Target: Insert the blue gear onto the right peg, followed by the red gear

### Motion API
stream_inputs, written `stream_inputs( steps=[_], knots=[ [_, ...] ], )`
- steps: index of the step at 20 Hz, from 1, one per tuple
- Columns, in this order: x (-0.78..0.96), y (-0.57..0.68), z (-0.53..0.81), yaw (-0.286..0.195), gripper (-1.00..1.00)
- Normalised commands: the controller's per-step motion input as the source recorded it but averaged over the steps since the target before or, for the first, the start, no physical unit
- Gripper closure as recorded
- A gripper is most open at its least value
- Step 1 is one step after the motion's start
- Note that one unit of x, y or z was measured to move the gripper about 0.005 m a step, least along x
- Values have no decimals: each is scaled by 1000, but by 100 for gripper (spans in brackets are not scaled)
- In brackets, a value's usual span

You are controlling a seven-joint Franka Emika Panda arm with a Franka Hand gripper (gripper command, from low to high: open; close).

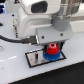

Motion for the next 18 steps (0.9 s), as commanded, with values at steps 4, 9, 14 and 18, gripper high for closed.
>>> stream_inputs(
  steps=[4, 9, 14, 18],
  knots=[
    [156, -114, -360, 0, 100],
    [26, 10, -6, 0, -100],
    [-2, 110, 522, 0, -100],
    [-9, 79, 636, 0, -100]
  ],
)
